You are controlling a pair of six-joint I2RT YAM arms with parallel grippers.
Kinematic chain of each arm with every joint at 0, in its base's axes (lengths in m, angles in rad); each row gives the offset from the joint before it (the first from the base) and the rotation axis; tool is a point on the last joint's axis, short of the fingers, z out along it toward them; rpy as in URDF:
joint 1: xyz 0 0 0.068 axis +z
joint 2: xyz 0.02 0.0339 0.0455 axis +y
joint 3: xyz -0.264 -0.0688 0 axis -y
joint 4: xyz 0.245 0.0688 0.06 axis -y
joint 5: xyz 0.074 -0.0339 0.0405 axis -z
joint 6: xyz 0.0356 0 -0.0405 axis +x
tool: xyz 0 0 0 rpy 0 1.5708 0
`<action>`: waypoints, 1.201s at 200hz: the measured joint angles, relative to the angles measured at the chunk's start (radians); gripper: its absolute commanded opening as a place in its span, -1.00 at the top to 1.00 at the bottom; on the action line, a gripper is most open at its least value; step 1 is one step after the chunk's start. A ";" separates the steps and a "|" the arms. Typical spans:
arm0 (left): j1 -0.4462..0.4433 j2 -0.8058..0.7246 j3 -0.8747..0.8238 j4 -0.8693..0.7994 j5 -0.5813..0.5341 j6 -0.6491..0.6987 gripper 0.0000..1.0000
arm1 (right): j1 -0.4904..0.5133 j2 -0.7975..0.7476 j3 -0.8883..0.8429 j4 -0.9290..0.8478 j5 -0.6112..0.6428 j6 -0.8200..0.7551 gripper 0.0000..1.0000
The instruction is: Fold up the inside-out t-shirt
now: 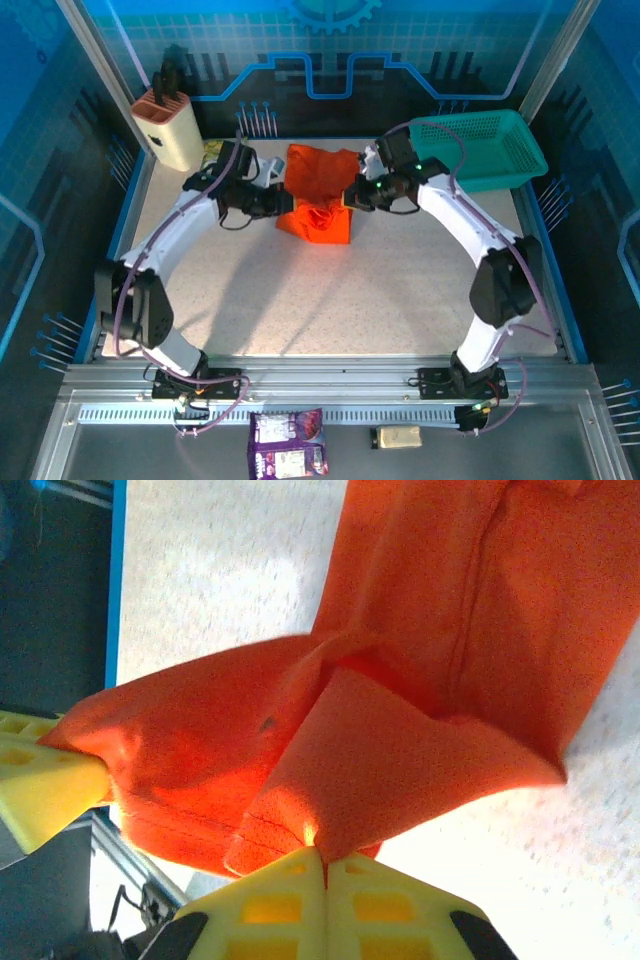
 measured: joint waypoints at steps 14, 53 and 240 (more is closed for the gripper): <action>-0.030 -0.064 -0.085 0.006 0.000 -0.018 1.00 | 0.022 -0.076 -0.103 0.000 0.002 0.006 1.00; -0.132 -0.230 -0.325 0.018 -0.009 -0.102 1.00 | 0.071 -0.266 -0.362 -0.016 0.018 0.045 1.00; -0.507 -0.628 -0.586 -0.074 -0.150 -0.383 1.00 | 0.371 -0.743 -0.649 -0.219 0.190 0.302 1.00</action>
